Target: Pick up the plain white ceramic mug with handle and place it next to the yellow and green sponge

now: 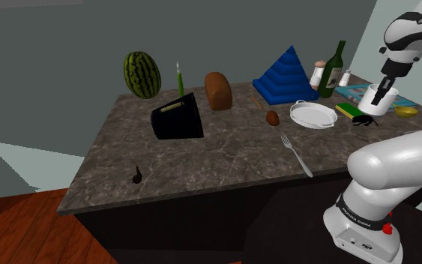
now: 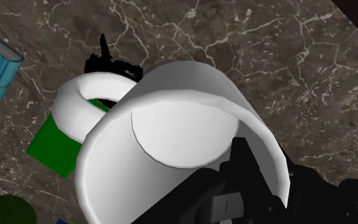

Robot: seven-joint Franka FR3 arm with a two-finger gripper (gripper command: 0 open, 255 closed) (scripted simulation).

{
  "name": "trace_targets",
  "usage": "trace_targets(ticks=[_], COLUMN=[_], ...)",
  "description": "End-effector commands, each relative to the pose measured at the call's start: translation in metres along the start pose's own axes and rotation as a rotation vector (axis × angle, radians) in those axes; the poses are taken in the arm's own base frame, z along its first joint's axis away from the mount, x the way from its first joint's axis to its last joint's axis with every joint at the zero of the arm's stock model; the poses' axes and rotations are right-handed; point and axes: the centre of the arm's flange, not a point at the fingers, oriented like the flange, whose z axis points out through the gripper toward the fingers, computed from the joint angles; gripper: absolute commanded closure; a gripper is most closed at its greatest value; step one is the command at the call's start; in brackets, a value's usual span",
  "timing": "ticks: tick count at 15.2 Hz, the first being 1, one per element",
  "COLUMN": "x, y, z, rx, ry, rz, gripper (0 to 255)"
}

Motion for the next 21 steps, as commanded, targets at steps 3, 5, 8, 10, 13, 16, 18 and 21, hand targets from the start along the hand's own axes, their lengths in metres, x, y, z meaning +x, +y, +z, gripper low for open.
trace_targets(ticks=[3, 5, 8, 10, 13, 16, 18, 21], x=[-0.001, -0.001, -0.002, -0.002, -0.003, -0.003, -0.004, -0.004], y=[0.001, 0.001, 0.000, 0.000, 0.000, 0.000, 0.000, 0.000], z=[0.022, 0.032, 0.048, 0.059, 0.074, 0.090, 0.101, 0.110], rx=[-0.001, -0.001, -0.001, -0.001, -0.001, -0.001, -0.001, -0.001], ry=[0.000, 0.000, 0.000, 0.000, 0.000, 0.000, 0.000, 0.000], rz=[0.000, 0.000, 0.000, 0.000, 0.000, 0.000, 0.000, 0.000], gripper=[255, 255, 255, 255, 255, 255, 255, 255])
